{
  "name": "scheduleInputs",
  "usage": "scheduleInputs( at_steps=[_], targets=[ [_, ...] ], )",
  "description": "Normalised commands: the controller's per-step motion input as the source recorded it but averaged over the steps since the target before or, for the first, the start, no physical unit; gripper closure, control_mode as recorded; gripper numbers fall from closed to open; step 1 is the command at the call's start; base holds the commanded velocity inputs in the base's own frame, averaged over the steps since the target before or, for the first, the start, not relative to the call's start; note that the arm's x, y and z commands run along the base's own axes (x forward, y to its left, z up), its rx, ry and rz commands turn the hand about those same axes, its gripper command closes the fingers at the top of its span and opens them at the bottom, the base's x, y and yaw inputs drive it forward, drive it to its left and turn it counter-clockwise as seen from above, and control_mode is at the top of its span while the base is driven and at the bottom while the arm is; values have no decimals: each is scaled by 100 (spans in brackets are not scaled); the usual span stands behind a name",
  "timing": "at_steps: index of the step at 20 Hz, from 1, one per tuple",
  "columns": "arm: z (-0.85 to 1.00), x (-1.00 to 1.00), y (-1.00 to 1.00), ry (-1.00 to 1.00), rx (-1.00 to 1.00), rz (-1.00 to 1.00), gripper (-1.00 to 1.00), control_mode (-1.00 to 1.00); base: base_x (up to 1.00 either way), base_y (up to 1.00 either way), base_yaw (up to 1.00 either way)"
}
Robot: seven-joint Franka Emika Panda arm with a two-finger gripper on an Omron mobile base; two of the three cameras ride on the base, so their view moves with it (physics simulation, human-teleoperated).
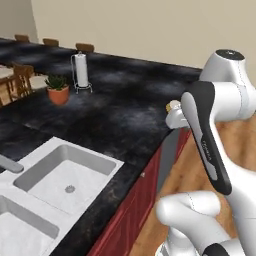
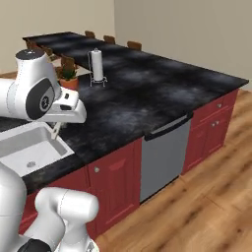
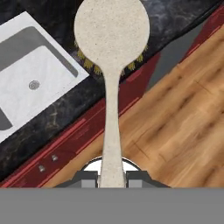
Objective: Pick up the dish brush and sponge from the sink, and place them back in the cabinet, and close the cabinet door.
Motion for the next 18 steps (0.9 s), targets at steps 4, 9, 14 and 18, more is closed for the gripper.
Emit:
scheduleInputs(
  at_steps=[4, 9, 14, 18],
  targets=[
    [0, 0, 0, 0, 0, 0, 100, 100, 0, -39, -47],
    [0, 0, 0, 0, 0, 0, 100, 100, 0, -46, -45],
    [0, 0, 0, 0, 0, 0, 100, 100, 0, -45, -45],
    [0, 0, 0, 0, 0, 0, 100, 100, 0, -42, -45]
  ],
)
